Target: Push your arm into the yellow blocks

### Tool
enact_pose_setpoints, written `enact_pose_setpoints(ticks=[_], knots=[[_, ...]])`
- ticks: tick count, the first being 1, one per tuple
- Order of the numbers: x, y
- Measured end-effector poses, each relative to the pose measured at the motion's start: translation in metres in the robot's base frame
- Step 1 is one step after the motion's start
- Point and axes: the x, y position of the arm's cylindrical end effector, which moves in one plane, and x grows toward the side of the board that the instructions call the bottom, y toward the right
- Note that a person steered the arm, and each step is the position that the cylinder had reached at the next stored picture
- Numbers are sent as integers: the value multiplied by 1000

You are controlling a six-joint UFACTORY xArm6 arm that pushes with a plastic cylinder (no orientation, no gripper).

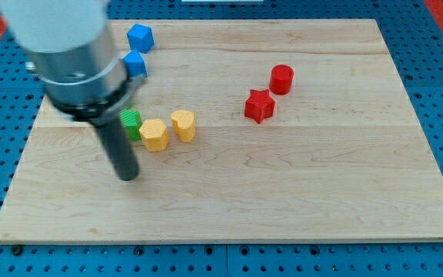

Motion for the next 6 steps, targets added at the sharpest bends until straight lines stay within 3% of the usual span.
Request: enact_pose_setpoints(ticks=[1, 2, 6], knots=[[-3, 52], [-16, 66], [-57, 22]])
